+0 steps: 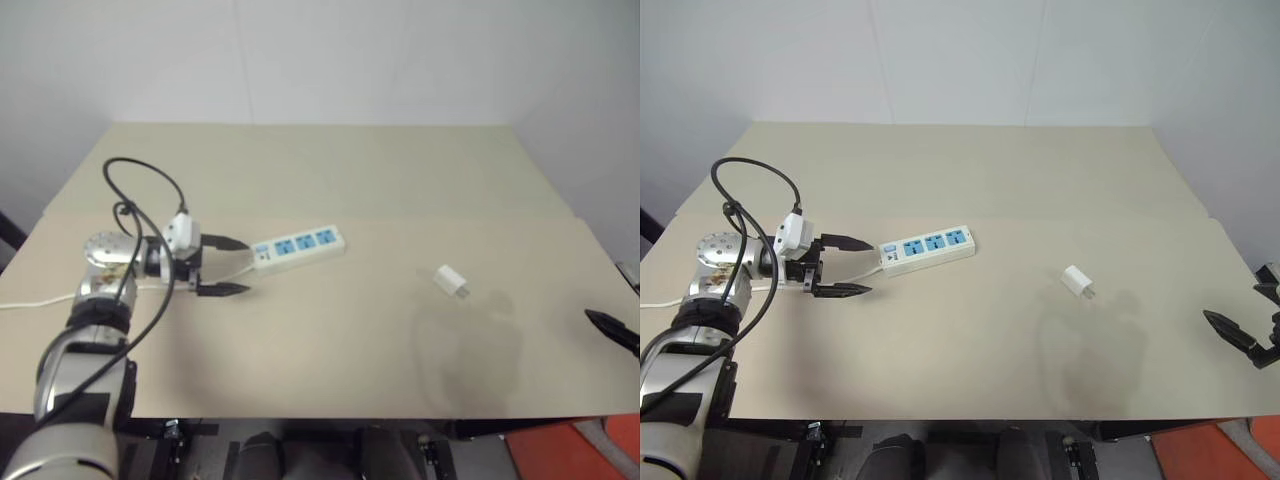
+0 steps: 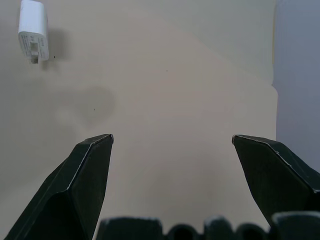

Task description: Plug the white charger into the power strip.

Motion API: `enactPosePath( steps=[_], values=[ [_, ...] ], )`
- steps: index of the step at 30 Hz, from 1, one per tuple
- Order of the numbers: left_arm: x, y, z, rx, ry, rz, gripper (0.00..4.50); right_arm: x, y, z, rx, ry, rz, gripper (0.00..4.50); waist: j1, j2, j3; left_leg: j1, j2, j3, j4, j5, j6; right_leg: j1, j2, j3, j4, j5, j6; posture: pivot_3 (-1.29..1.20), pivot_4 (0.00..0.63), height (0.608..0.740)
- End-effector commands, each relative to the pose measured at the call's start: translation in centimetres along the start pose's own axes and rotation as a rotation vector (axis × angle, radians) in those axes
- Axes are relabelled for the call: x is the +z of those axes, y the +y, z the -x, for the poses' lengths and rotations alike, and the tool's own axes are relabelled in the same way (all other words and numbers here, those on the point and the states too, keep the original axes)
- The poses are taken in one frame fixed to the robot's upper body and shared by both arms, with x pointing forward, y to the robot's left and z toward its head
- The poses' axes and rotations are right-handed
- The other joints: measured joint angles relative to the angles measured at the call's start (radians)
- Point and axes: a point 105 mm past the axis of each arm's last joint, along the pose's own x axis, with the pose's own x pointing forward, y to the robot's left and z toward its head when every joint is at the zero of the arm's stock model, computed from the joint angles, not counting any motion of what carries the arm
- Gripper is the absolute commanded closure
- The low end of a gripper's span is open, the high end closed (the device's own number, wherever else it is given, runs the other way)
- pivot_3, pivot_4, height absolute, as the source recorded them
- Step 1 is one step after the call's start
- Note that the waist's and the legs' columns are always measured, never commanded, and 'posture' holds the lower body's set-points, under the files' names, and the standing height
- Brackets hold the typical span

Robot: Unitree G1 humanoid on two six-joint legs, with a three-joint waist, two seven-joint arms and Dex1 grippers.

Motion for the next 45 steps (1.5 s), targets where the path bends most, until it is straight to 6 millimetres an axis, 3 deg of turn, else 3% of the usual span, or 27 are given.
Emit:
enactPosePath(
  steps=[1,8,13,20,27,37,45],
  values=[
    [0.6,0.6,0.7,0.011,0.022,-0.036,0.04,1.4,-0.9,0.8,-0.048,-0.044,0.040,0.00,-0.001,0.000,0.000,0.000,0.000,0.000,0.000,0.000,0.000,0.000,0.000,0.000,0.000,0.000,0.000,0.00,0.150,0.740],
    [-0.4,1.4,1.2,0.108,0.069,-0.046,0.04,1.5,-0.6,0.6,-0.037,-0.043,0.045,0.00,0.000,0.000,0.000,0.000,0.000,0.000,0.000,0.000,0.000,0.000,0.000,0.000,0.000,0.000,0.000,0.00,0.150,0.740],
    [-0.8,1.9,0.6,0.156,0.040,0.003,0.04,2.7,0.2,0.0,-0.013,-0.093,0.037,0.00,0.000,0.000,0.000,0.000,0.000,0.000,0.000,0.000,0.000,0.000,0.000,0.000,0.000,0.000,0.000,0.00,0.150,0.740],
    [-1.2,3.0,-1.3,0.257,-0.024,0.066,0.04,5.2,3.0,-1.8,0.034,-0.184,0.055,0.00,0.000,-0.001,0.000,0.000,0.000,-0.001,0.000,0.000,0.000,0.001,0.000,-0.001,-0.001,0.000,0.000,0.00,0.150,0.740],
    [-1.8,4.2,-2.7,0.343,0.055,0.056,0.04,7.6,6.0,-2.8,0.065,-0.275,0.032,0.00,0.002,-0.001,0.000,0.000,-0.001,-0.002,0.000,0.000,0.000,0.001,0.000,-0.001,0.000,0.000,0.000,0.00,0.150,0.740],
    [-2.1,3.3,-4.7,0.245,0.042,0.166,0.04,8.8,10.3,-3.5,0.187,-0.289,0.026,0.00,0.003,-0.001,0.000,-0.001,-0.001,-0.002,0.000,0.000,0.000,0.001,0.000,-0.002,0.000,0.000,0.000,0.00,0.150,0.740],
    [-2.9,3.4,-5.6,0.264,0.100,0.183,0.04,9.6,12.1,-3.6,0.253,-0.293,0.030,0.00,0.007,-0.001,0.000,-0.001,-0.001,-0.003,0.000,0.000,0.000,0.001,0.000,-0.002,-0.001,0.000,0.000,0.00,0.150,0.740]
  ],
)
